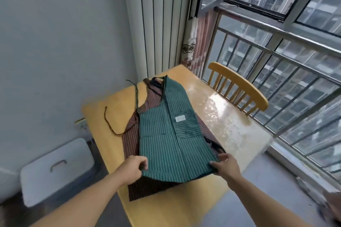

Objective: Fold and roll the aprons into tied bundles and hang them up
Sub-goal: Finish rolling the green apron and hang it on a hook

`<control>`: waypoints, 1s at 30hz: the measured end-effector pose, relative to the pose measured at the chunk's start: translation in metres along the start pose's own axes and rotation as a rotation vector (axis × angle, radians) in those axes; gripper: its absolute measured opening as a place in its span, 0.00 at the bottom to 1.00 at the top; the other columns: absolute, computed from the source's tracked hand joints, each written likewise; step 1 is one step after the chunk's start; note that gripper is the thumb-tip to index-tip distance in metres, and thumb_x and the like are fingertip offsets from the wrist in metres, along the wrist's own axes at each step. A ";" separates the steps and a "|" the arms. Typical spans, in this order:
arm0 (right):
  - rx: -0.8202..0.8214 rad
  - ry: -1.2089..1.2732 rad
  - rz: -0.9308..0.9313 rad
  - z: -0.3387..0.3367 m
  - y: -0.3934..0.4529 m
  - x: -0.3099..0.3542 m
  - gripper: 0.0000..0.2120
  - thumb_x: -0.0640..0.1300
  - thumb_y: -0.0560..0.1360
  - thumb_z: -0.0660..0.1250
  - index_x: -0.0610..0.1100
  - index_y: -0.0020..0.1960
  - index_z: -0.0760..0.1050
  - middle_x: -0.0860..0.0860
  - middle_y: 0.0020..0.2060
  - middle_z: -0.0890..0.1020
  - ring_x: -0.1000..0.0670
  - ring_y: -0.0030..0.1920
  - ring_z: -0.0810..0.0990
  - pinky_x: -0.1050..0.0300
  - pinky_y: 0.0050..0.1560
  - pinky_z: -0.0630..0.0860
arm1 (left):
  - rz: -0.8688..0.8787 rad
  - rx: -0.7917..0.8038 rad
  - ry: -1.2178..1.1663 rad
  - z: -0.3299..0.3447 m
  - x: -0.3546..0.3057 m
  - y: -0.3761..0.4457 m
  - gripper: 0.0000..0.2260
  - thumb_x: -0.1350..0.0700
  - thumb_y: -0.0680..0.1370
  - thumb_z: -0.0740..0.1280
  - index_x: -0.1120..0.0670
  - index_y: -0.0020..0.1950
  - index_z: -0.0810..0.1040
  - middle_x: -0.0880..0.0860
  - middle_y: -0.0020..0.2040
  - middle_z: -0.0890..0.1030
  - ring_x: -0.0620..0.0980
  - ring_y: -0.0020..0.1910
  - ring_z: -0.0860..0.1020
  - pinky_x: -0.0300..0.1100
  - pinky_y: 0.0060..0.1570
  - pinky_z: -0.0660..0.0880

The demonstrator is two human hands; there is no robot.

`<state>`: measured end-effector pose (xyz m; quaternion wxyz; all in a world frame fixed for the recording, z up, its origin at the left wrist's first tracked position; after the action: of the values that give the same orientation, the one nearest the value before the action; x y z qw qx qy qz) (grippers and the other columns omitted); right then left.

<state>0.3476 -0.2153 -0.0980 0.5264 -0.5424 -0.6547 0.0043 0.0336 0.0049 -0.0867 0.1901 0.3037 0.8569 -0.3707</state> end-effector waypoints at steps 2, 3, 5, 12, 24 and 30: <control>0.115 -0.030 0.172 0.012 -0.011 -0.040 0.16 0.33 0.72 0.77 0.40 0.55 0.74 0.39 0.46 0.82 0.43 0.40 0.83 0.44 0.46 0.85 | -0.012 0.106 0.112 0.036 0.009 -0.004 0.18 0.71 0.72 0.59 0.47 0.41 0.75 0.45 0.48 0.80 0.44 0.49 0.78 0.46 0.53 0.79; 0.186 -0.087 0.249 0.017 -0.015 -0.058 0.11 0.32 0.74 0.75 0.40 0.51 0.76 0.40 0.44 0.83 0.43 0.40 0.83 0.47 0.46 0.84 | -0.021 0.166 0.160 0.054 0.012 -0.007 0.18 0.71 0.71 0.58 0.47 0.40 0.75 0.45 0.47 0.79 0.45 0.48 0.78 0.44 0.51 0.78; 0.304 -0.223 0.349 0.021 -0.020 -0.084 0.07 0.34 0.74 0.74 0.42 0.48 0.79 0.41 0.48 0.84 0.42 0.47 0.84 0.48 0.47 0.85 | -0.036 0.273 0.210 0.082 0.019 -0.010 0.18 0.71 0.72 0.58 0.47 0.39 0.74 0.46 0.46 0.79 0.47 0.48 0.78 0.41 0.46 0.75; 0.340 -0.285 0.300 0.044 -0.006 -0.108 0.10 0.43 0.75 0.75 0.41 0.55 0.81 0.45 0.49 0.86 0.45 0.51 0.84 0.49 0.50 0.83 | -0.115 0.384 0.156 0.126 0.051 0.000 0.24 0.71 0.75 0.60 0.44 0.58 0.78 0.44 0.61 0.79 0.45 0.60 0.78 0.45 0.63 0.77; 0.447 -0.287 -0.175 0.120 -0.053 -0.036 0.41 0.34 0.74 0.63 0.72 0.74 0.59 0.67 0.62 0.78 0.59 0.59 0.81 0.55 0.61 0.78 | -0.204 0.049 -0.360 0.100 0.044 0.044 0.23 0.45 0.81 0.68 0.46 0.74 0.67 0.44 0.61 0.77 0.54 0.53 0.83 0.45 0.51 0.80; 0.676 -0.528 -0.354 0.213 -0.105 -0.003 0.43 0.41 0.73 0.60 0.73 0.78 0.48 0.60 0.67 0.79 0.54 0.62 0.80 0.58 0.62 0.77 | -0.363 0.025 -0.738 0.084 0.048 0.073 0.39 0.24 0.76 0.51 0.48 0.79 0.67 0.52 0.76 0.72 0.56 0.72 0.72 0.58 0.74 0.66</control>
<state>0.1253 -0.1401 -0.1337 0.4816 -0.2007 -0.8106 0.2657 0.0547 -0.0001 -0.2064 0.4123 -0.0037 0.7664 -0.4925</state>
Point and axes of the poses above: each hand's wrist, its own y-axis towards the middle knuckle, its own z-axis out of the palm, x = y × z, the point moved 10 cm from there along y, towards the middle knuckle
